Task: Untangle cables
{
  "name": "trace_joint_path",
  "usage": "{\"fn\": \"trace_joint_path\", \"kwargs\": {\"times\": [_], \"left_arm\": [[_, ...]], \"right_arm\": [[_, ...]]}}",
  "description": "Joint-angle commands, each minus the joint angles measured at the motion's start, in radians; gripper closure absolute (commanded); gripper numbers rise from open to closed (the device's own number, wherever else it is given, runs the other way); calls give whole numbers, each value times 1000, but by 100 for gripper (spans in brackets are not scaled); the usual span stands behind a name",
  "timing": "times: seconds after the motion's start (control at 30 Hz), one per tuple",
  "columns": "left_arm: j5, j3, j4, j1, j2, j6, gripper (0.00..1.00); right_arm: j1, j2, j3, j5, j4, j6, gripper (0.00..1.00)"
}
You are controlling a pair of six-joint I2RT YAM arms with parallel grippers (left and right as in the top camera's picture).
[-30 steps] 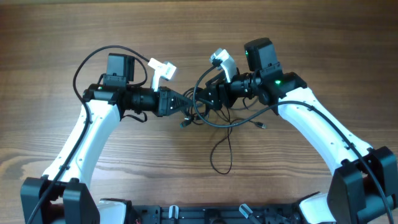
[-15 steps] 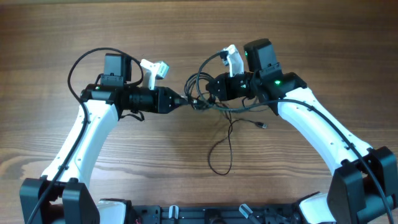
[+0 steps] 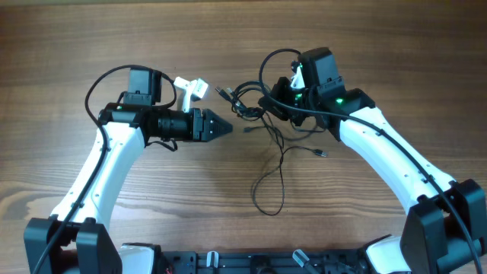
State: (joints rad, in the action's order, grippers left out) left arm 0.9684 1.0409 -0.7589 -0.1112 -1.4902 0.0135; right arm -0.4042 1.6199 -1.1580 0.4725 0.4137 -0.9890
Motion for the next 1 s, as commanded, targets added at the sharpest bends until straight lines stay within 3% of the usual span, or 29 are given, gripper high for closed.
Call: {"fn": "trace_joint_path", "kwargs": {"times": [0.0,0.23,0.6,0.7,0.97], "left_arm": [[219,6,51,2,19,-3,41],[177,6,235,-17,16,393,41],[-142,6,198,-106,14,815,48],[-238,6,226,-106,14,860,49],[-290,6,413,-106,14,893,61]], "right_arm": [[3,11,-5,-42,-6,-29,96],[-21,11,-5,5,-45,37,96],[-27,11,-5,138,-214,152,96],[-27,11,-5,158,-206,177,96],[-27,11,-5,158,-166,181,96]]}}
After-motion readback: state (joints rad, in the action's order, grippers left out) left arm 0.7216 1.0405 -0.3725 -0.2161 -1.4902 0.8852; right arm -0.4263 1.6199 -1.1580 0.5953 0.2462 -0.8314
